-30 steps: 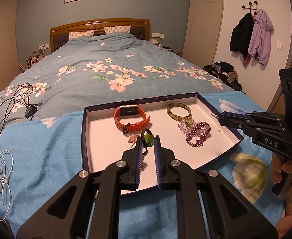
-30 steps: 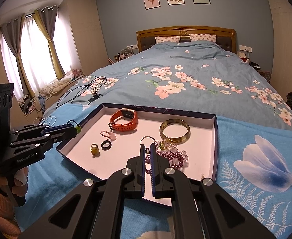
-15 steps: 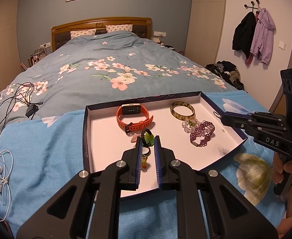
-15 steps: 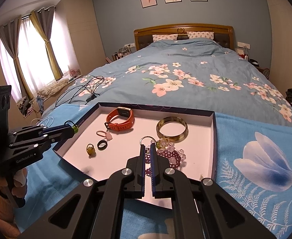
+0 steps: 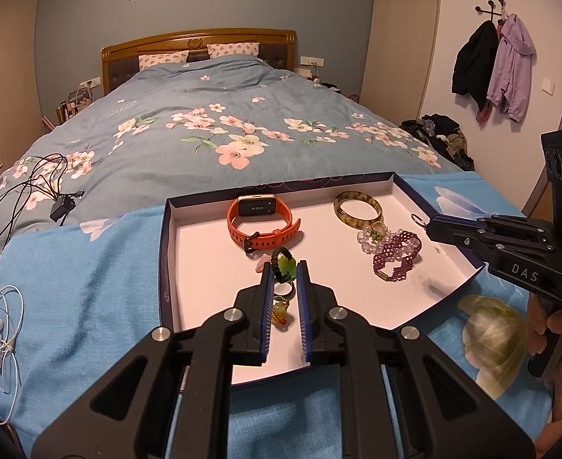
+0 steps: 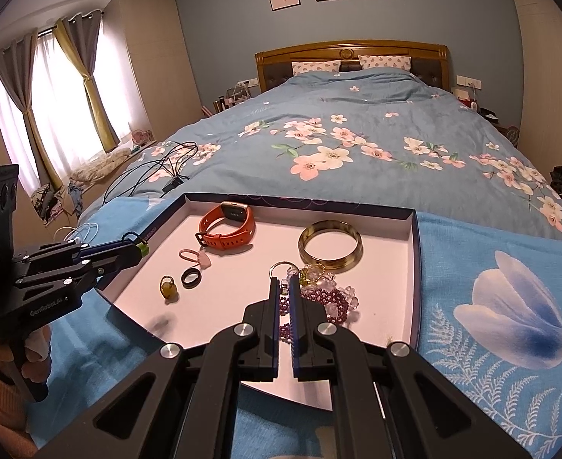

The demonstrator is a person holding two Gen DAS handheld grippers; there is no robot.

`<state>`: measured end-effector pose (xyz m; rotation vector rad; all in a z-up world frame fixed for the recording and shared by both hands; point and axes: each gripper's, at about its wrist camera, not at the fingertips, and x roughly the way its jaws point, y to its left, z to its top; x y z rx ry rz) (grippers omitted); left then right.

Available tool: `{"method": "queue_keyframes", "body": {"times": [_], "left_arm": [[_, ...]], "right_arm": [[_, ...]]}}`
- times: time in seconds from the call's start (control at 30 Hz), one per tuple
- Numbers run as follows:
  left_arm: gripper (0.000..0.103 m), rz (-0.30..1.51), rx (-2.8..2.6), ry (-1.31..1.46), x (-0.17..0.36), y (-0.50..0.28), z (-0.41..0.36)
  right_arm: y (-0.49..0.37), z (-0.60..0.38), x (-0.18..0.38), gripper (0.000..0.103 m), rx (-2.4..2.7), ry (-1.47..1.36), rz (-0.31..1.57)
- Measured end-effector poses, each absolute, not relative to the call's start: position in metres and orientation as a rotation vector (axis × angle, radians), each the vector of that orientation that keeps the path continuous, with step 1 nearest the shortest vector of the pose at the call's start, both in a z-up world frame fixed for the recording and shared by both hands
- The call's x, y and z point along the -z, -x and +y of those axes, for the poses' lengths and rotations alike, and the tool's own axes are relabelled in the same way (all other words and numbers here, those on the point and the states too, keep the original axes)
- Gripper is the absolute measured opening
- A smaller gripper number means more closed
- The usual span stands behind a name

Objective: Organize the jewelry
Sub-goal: 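Release the silver ring into the box with the right tool while the left tool releases the green ring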

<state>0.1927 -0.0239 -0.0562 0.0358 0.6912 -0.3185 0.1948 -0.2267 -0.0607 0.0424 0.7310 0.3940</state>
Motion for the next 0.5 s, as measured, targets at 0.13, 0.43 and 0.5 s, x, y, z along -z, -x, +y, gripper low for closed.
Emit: {"method": "queue_keyframes", "body": {"times": [0.13,0.43,0.5], "left_arm": [[0.012,0.697,0.313,-0.035,0.0593,-0.1957,-0.0245],[0.012,0.705,0.299,-0.039,0.0629,-0.1998,-0.0231],[0.012,0.707,0.297,-0.038,0.0635,-0.2007,-0.0229]], "right_arm": [[-0.1978,-0.2260,0.0634,0.003,-0.390,-0.039,0.740],[-0.2031,-0.2242,0.0653,0.003,-0.383,-0.036,0.751],[-0.2042,-0.2231,0.0666,0.003,-0.382,-0.032,0.754]]}}
